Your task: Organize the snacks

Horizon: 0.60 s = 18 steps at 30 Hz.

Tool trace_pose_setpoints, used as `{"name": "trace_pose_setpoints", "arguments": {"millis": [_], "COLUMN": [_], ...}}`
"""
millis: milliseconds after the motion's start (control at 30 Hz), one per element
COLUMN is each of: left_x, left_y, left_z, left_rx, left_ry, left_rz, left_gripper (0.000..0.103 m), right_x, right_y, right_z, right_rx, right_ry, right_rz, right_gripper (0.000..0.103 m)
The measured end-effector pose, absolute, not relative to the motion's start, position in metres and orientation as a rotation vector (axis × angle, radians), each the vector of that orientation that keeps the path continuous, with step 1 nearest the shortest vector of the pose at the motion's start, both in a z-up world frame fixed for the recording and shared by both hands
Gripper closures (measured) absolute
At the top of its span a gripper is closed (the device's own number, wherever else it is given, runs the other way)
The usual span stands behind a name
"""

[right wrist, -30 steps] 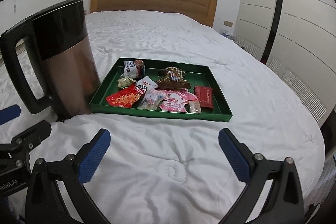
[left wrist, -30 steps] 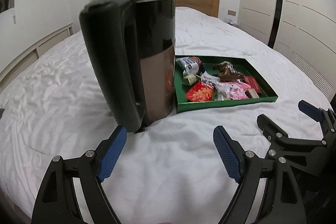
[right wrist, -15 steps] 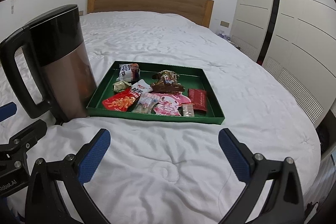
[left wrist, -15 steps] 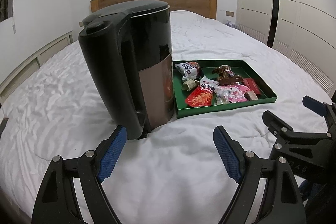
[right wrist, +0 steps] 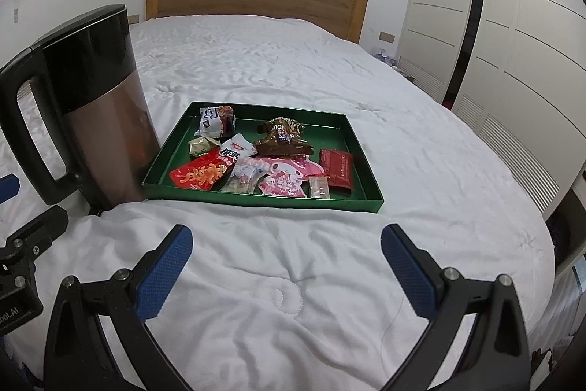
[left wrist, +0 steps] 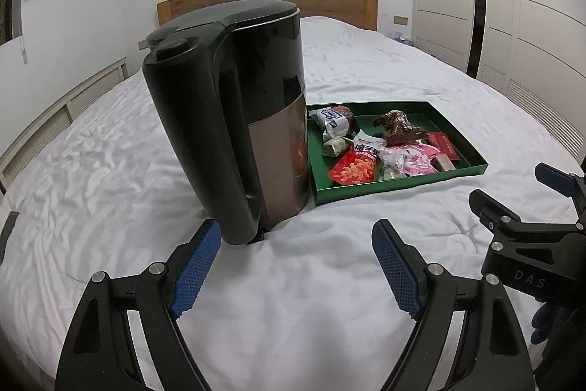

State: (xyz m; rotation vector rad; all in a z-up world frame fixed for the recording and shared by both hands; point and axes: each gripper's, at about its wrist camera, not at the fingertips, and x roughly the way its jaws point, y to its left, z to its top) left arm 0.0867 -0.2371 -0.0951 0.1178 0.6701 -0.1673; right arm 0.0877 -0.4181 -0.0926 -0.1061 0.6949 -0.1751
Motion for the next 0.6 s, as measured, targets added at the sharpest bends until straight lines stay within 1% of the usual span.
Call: {"name": "trace_pose_setpoints", "arguments": {"millis": [600], "left_x": [0.0882], "left_y": [-0.2355], "left_z": [-0.0969], "left_rx": [0.125], "left_ry": [0.676], "left_rz": [-0.176], "left_gripper": [0.022], "right_x": [0.0914], "right_y": [-0.4181], "right_z": [-0.0955], "right_rx": [-0.105], "right_ry": [0.704], "right_rz": [-0.170], "right_gripper": [0.000]}}
